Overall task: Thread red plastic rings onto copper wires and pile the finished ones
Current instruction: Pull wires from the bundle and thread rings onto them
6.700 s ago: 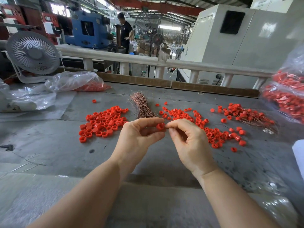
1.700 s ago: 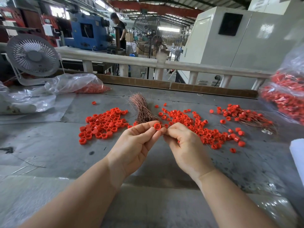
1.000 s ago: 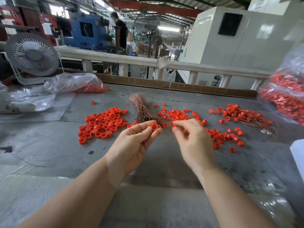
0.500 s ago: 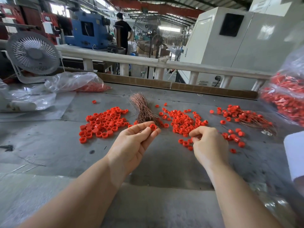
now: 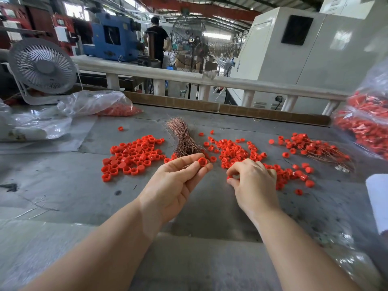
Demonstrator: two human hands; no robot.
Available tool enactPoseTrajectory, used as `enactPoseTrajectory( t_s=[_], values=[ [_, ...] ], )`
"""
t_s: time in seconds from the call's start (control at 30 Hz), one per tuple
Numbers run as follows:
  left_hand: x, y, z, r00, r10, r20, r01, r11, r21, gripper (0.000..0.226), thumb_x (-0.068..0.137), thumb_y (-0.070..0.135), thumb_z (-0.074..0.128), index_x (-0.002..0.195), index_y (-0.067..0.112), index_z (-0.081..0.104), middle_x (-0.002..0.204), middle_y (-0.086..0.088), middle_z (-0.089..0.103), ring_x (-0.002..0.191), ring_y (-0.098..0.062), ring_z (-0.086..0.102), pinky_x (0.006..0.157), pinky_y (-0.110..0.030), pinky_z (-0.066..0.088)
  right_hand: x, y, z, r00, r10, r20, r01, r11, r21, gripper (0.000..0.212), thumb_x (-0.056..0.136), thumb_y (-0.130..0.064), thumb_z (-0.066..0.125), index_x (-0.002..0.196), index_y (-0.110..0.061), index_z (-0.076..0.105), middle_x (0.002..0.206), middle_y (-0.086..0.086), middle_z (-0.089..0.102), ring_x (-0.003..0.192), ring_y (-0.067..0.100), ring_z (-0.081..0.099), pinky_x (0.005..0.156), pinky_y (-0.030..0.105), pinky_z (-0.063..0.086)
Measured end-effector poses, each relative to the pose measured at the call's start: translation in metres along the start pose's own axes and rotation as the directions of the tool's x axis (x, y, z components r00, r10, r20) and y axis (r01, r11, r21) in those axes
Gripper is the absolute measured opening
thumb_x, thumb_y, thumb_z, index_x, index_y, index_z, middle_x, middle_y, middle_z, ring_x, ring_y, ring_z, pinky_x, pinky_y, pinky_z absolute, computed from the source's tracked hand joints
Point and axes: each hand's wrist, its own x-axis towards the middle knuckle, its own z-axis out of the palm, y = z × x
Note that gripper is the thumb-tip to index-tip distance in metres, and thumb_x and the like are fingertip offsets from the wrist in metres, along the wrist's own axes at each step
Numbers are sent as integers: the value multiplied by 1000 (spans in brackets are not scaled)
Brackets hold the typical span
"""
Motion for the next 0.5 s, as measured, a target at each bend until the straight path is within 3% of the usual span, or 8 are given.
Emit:
enactPoseTrajectory(
  t_s=[0.13, 0.27, 0.37, 0.5],
  values=[
    [0, 0, 0, 1000, -1, 0, 1, 1000, 1, 17, 87, -9, 47, 87, -3, 64, 71, -11, 71, 68, -16, 71, 57, -16, 55, -1, -2, -4, 993, -13, -114, 52, 938, 342, 14, 79, -6, 70, 83, -17, 64, 81, -7, 61, 80, 16, 55, 73, 28, 42],
    [-1, 0, 0, 1000, 5, 3, -5, 1000, 22, 17, 87, -9, 47, 88, -3, 64, 71, -11, 71, 69, -15, 71, 59, -16, 55, -1, -10, -11, 979, -43, -198, 157, 776, 611, 19, 76, 2, 71, 81, -17, 68, 79, -7, 62, 69, 7, 57, 68, 15, 47],
    [-1, -1, 0, 1000, 23, 2, -23, 999, 44, 17, 87, -9, 48, 88, -2, 64, 71, -10, 71, 68, -14, 70, 62, -17, 56, -3, -15, -14, 969, -53, -241, 212, 676, 705, 28, 74, 5, 72, 77, -22, 65, 79, -5, 64, 71, 5, 61, 68, 12, 48],
    [0, -3, 1, 999, 44, 9, -45, 996, 77, 17, 87, -10, 48, 88, -3, 63, 71, -10, 71, 68, -14, 70, 64, -17, 56, -5, -18, -14, 962, -66, -265, 248, 620, 745, 32, 74, 6, 72, 76, -25, 64, 80, 0, 66, 72, 4, 63, 68, 11, 48]
  ],
)
